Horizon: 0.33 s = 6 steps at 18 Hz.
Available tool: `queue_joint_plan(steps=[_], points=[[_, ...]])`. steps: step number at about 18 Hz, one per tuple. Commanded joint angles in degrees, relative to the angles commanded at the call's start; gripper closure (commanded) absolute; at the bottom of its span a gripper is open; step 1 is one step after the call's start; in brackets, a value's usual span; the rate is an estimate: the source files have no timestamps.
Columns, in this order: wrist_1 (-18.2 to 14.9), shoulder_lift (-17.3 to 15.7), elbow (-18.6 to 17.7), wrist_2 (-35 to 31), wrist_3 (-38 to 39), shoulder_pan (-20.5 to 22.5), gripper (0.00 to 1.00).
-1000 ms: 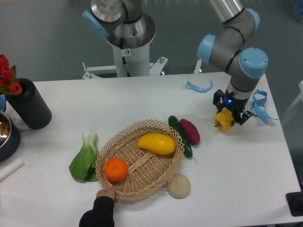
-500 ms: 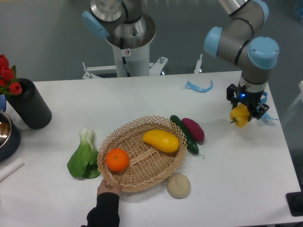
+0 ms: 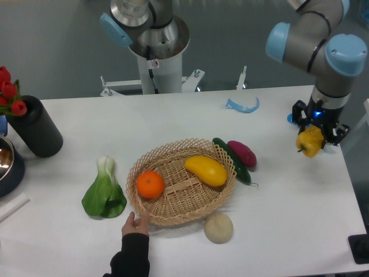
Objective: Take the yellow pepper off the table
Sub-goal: 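Lift the grasped yellow bell pepper up off the table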
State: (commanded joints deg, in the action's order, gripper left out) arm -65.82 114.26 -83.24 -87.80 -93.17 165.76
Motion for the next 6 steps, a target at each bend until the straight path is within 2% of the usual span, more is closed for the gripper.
queue_joint_plan(steps=[2,6], points=[[-2.03,0.0,1.59,-0.09,1.14,0.0,0.69],[-2.21,0.0,1.86,-0.09,1.23,0.0,0.7]])
